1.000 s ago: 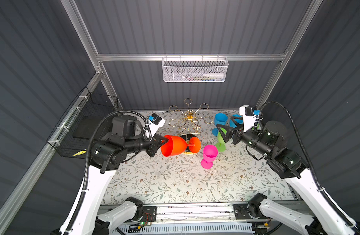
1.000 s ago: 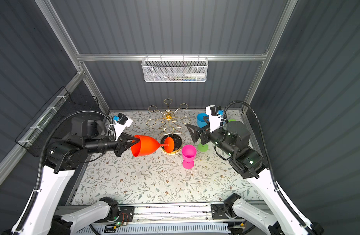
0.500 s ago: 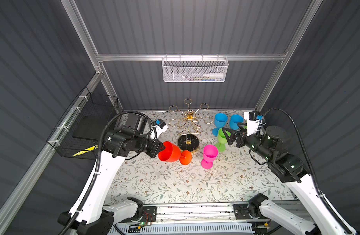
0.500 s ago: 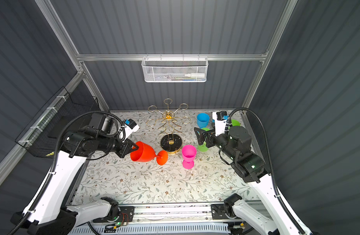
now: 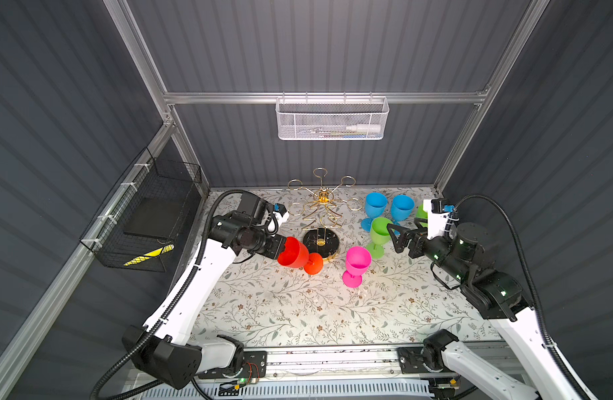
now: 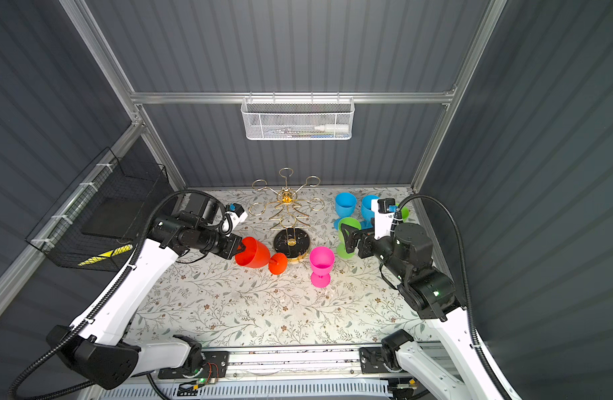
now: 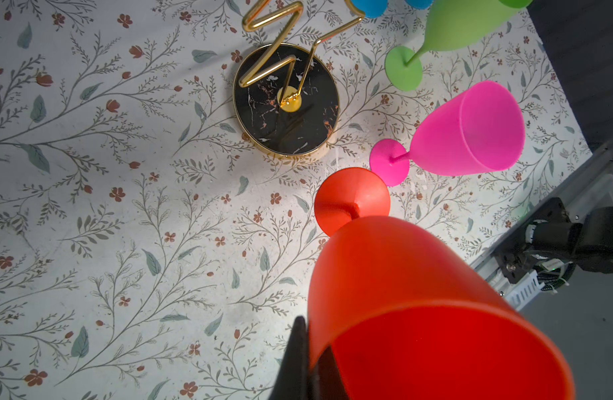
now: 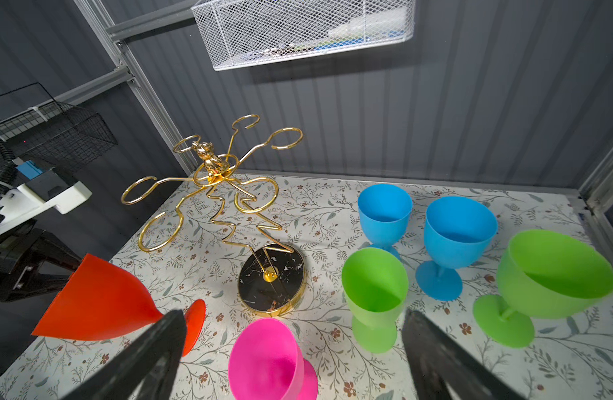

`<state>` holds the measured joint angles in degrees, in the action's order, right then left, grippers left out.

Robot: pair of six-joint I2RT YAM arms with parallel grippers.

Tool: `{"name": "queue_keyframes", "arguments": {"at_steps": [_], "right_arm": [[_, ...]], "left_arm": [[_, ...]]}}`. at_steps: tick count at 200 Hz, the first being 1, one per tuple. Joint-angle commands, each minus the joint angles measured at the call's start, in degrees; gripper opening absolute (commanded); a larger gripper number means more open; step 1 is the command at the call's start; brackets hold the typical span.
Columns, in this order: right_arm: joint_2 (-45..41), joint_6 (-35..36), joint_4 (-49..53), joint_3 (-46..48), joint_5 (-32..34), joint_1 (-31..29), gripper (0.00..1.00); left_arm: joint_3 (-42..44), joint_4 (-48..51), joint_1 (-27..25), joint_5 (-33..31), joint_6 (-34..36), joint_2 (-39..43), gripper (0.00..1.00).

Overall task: Take the wine glass off the wine glass rack
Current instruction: 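Open and withdraw the right gripper while the left gripper carries the red glass back, then turn the red glass upright and set it on the table with the left gripper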

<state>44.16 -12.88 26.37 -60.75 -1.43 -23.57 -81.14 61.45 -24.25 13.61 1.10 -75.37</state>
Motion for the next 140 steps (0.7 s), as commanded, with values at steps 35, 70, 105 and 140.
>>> {"name": "queue_keyframes", "arguments": {"at_steps": [35, 70, 105, 140], "right_arm": [[0.0, -0.2, 0.6, 0.6, -0.3, 1.8, 0.99], [0.5, -0.3, 0.0, 1.0, -1.4, 2.9, 0.99], [0.5, -0.6, -0.3, 1.8, -2.1, 3.8, 0.99], [0.5, -0.5, -0.4, 2.1, -2.9, 4.7, 0.99]], "left_arm": [[2.4, -5.5, -0.9, -3.3, -3.4, -5.0, 0.00], [0.6, -4.1, -2.6, -7.1, -3.8, -8.3, 0.00], [-1.8, -1.4, -5.0, -11.8, -3.9, -10.4, 0.00], [-0.9, -1.7, -5.5, -13.6, -4.4, -9.6, 0.00]]}}
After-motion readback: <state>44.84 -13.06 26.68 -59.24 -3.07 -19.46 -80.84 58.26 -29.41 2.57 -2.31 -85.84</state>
